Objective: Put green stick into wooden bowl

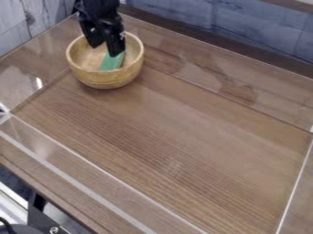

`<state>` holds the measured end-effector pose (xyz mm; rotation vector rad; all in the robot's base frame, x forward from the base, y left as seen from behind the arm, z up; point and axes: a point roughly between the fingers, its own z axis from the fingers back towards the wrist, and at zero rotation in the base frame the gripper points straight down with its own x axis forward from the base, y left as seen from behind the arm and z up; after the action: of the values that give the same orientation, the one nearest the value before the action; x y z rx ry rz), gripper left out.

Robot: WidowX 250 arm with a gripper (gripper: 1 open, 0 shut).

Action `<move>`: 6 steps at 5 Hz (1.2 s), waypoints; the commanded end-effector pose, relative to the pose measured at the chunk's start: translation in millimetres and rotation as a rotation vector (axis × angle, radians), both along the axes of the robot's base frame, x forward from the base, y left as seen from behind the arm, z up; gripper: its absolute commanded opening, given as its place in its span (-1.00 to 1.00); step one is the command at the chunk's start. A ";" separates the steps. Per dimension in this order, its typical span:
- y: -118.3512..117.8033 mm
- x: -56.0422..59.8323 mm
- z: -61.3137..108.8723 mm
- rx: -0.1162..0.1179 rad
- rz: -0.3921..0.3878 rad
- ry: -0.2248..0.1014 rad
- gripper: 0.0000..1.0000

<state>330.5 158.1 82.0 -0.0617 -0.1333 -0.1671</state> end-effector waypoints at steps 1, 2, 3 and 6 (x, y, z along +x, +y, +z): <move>-2.9 10.8 23.6 0.021 0.008 -0.068 1.00; -11.2 15.7 22.6 0.011 0.004 -0.066 1.00; -5.5 8.9 6.1 0.005 0.003 -0.060 1.00; 9.2 -0.3 1.9 -0.022 -0.016 -0.062 1.00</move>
<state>324.4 158.6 60.8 -0.1214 -0.1357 -0.1843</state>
